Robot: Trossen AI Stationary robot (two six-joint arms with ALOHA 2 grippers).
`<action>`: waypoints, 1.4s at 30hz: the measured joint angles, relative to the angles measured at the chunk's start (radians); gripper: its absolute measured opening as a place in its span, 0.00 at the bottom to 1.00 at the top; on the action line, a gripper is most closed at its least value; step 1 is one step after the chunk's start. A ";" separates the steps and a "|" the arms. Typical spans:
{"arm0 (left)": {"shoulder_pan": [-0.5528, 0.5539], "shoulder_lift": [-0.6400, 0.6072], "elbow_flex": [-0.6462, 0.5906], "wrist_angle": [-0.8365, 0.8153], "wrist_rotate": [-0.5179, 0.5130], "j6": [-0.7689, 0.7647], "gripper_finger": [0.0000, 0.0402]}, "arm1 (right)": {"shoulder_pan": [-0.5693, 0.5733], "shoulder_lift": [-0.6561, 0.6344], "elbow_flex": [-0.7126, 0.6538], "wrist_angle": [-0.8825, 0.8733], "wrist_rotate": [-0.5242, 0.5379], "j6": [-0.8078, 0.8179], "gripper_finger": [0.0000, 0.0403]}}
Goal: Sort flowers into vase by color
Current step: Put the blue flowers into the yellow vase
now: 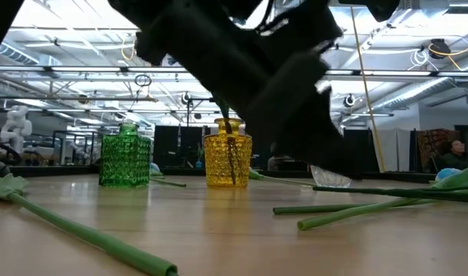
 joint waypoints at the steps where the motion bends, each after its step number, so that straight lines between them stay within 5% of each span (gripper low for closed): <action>1: -0.001 0.008 -0.001 -0.007 -0.004 0.000 0.58 | 0.000 0.000 0.000 -0.001 0.000 0.000 0.53; 8: -0.006 0.039 0.001 0.031 -0.040 0.000 0.54 | 0.000 0.000 0.000 -0.007 0.000 0.000 0.53; 27: -0.009 0.052 0.001 0.017 0.004 0.060 0.03 | 0.000 0.000 0.000 -0.007 0.000 0.000 0.53; 35: -0.021 0.038 -0.001 -0.002 -0.009 0.061 0.04 | 0.000 0.000 0.000 -0.007 0.000 0.000 0.53; 42: -0.062 -0.107 -0.003 -0.154 -0.037 0.053 0.04 | 0.000 -0.001 0.000 -0.006 0.008 0.000 0.53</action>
